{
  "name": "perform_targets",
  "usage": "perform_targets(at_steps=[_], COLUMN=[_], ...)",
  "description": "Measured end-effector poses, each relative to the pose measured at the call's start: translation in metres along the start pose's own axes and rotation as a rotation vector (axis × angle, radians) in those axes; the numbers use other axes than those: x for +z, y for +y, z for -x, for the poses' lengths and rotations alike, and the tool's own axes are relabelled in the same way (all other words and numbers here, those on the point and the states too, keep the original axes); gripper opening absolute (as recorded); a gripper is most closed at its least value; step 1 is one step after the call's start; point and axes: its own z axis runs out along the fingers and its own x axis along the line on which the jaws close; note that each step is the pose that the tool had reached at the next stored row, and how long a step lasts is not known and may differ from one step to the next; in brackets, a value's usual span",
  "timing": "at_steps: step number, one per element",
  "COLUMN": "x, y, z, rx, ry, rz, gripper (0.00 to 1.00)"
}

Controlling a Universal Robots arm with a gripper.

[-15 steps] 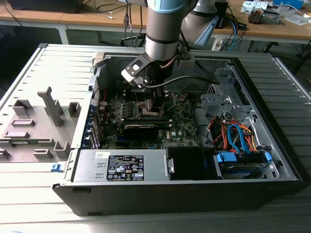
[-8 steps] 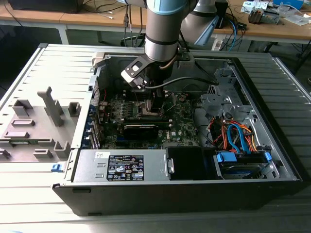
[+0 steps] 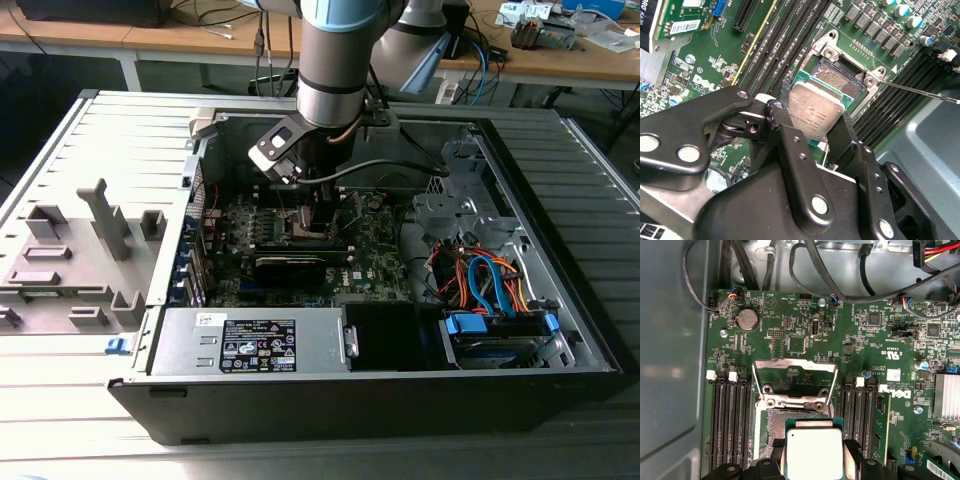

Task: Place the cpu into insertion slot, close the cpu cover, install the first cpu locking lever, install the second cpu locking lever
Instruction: 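Place the cpu into insertion slot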

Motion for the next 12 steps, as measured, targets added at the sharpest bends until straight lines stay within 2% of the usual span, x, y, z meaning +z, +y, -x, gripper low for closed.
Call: perform_targets(at_steps=[12], x=[0.0022], y=[-0.0002], z=[-0.0021], rx=[0.0], ry=[-0.0007], rz=[0.0], gripper=[0.55])
